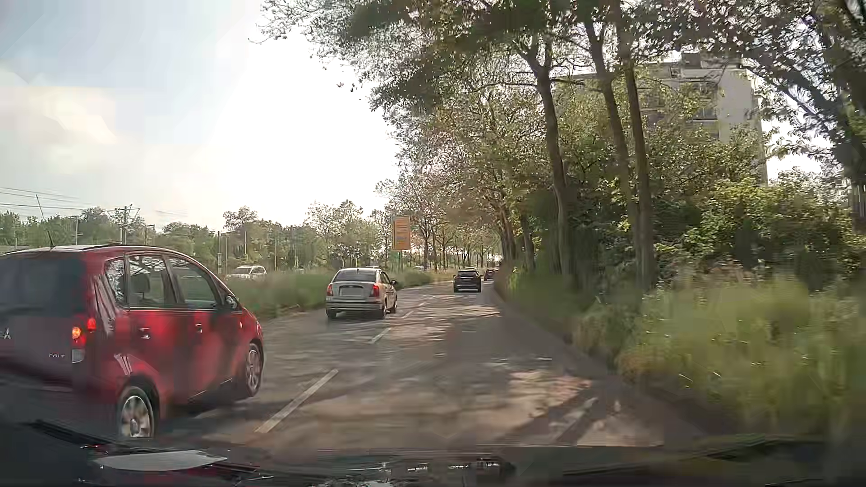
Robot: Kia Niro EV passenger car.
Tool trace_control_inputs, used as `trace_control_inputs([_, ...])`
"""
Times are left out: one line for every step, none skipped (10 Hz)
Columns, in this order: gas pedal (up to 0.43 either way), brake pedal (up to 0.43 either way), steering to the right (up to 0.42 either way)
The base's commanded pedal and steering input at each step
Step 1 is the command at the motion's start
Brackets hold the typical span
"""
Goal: Follow the waypoints while adhering to traffic rules and regulations
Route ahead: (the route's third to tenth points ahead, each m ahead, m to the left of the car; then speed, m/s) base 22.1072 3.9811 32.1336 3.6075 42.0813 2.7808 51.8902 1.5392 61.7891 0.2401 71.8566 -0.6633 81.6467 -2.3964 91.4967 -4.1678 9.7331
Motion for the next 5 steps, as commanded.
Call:
trace_control_inputs([0.157, 0.0, 0.005])
trace_control_inputs([0.157, 0.0, 0.005])
trace_control_inputs([0.157, 0.0, 0.005])
trace_control_inputs([0.169, 0.0, 0.005])
trace_control_inputs([0.169, 0.0, 0.005])
